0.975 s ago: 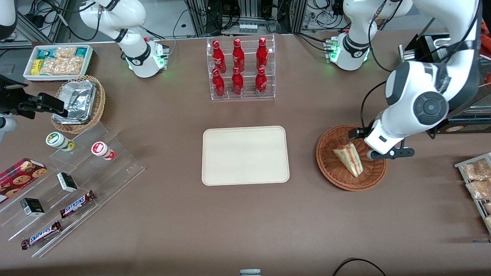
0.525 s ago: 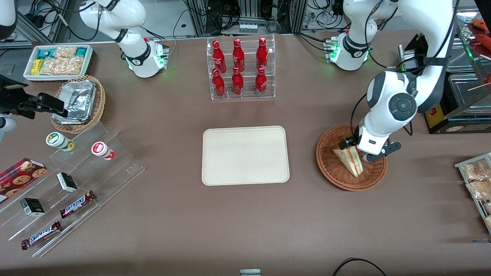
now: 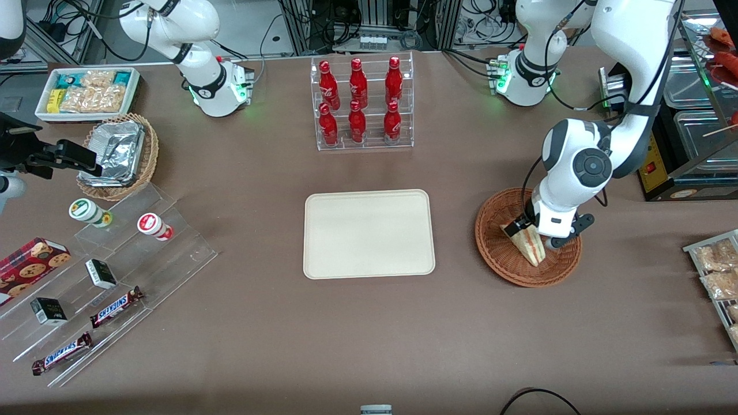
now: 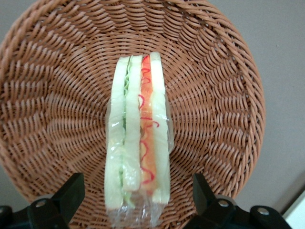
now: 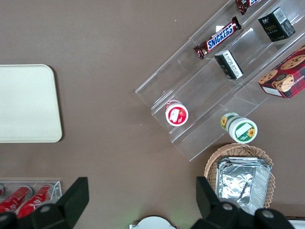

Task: Place sandwich from basket to tray
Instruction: 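Lower the left gripper and close it on the wrapped sandwich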

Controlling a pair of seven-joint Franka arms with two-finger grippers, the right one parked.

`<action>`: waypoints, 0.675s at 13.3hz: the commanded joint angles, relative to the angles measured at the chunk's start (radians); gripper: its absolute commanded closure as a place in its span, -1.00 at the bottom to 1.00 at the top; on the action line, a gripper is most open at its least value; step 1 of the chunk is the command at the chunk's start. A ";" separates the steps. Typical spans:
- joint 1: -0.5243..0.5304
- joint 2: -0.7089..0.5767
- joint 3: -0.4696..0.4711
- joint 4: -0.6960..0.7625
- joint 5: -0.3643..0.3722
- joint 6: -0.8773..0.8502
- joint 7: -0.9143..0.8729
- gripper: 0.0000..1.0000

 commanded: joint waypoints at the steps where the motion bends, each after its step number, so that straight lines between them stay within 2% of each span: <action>1: -0.002 0.025 0.000 0.005 0.004 0.036 -0.031 -1.00; 4: -0.002 0.057 0.002 0.005 0.005 0.043 -0.031 -0.95; 5: -0.002 0.060 0.002 0.005 0.005 0.043 -0.031 -0.62; 7: 0.000 0.060 0.006 0.003 0.007 0.040 -0.028 0.52; 8: 0.000 0.060 0.008 0.003 0.008 0.035 -0.024 0.98; 9: 0.000 0.060 0.008 0.003 0.010 0.032 -0.023 1.00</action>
